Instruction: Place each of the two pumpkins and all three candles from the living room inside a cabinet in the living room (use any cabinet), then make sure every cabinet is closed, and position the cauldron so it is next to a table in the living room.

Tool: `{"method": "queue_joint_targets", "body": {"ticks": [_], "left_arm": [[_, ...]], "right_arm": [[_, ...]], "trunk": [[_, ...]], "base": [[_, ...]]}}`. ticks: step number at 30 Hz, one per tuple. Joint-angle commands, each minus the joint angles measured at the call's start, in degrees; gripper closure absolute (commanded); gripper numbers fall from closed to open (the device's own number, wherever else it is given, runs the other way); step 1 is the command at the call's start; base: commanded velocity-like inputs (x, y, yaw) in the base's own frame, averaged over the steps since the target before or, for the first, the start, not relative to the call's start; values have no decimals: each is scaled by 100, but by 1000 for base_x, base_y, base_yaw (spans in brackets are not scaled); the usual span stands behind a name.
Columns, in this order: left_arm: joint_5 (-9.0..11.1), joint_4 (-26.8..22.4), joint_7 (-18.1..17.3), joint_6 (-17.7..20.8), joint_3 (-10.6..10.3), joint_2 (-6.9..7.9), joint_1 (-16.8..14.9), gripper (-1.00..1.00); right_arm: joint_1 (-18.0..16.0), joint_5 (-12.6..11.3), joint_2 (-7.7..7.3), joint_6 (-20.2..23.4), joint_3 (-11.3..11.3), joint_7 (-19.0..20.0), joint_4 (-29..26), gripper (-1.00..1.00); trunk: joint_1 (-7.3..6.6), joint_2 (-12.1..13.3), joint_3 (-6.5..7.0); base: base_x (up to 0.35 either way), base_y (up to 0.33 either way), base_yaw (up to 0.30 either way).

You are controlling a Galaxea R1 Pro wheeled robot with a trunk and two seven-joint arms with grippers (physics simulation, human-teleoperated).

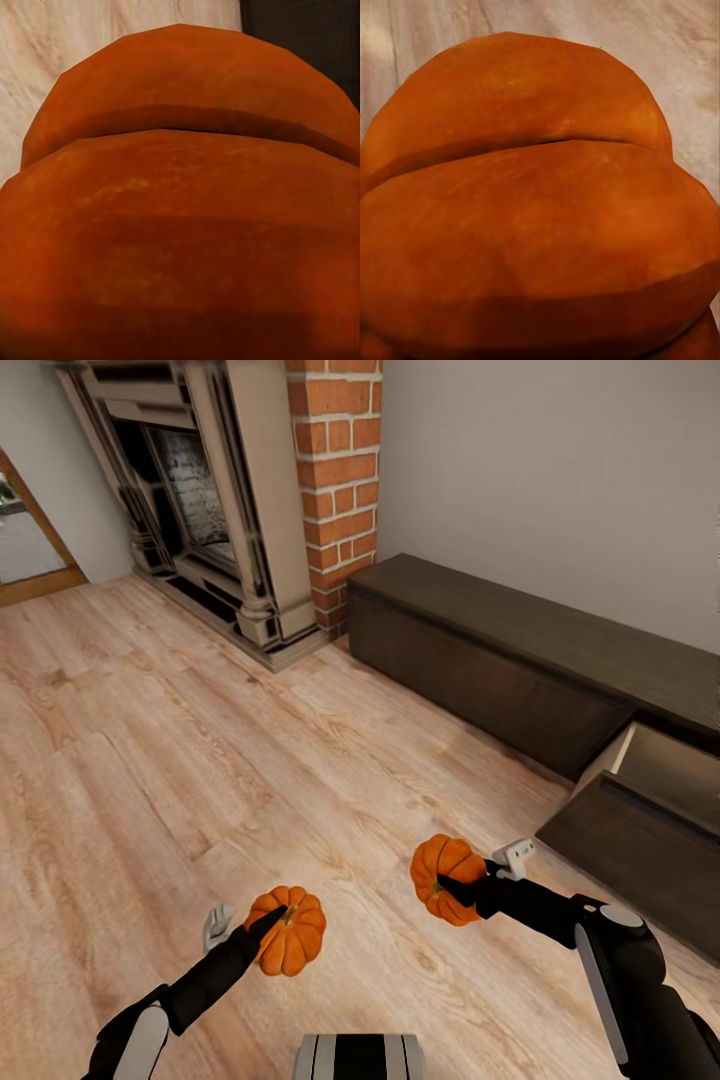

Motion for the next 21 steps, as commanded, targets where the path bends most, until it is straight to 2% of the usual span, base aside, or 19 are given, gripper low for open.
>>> {"method": "queue_joint_targets", "body": {"ticks": [1, 5, 6, 11, 17, 21], "left_arm": [[20, 33, -14, 42, 15, -5, -3, 100], [21, 108, -22, 42, -32, -4, -41, 100], [17, 140, -21, 39, -212, 0, -79, 100], [6, 181, -21, 27, -465, 10, -118, 100], [4, 311, -19, 4, -515, 5, -145, 100], [11, 441, -43, -192, -528, 13, -193, 100]], "right_arm": [[1, 49, 1, 24, -9, 47, -8, 100], [18, 44, 0, 32, -9, 49, -9, 100], [19, 41, -1, 44, -32, 74, -10, 100], [0, 35, -7, 65, -76, 474, -11, 100], [-8, 32, -11, 64, -85, 811, -11, 100], [-41, 32, -18, 138, -92, 1022, -11, 100]], "trunk": [[-3, 0, 19], [-14, 5, 108], [-16, 7, 130], [-29, 13, 241], [-45, 21, 373], [-55, 27, 462]], "base": [[0, 0, 0], [0, 0, 0], [0, 0, 0], [0, 0, 0], [0, 0, 0], [0, 0, 0]]}}
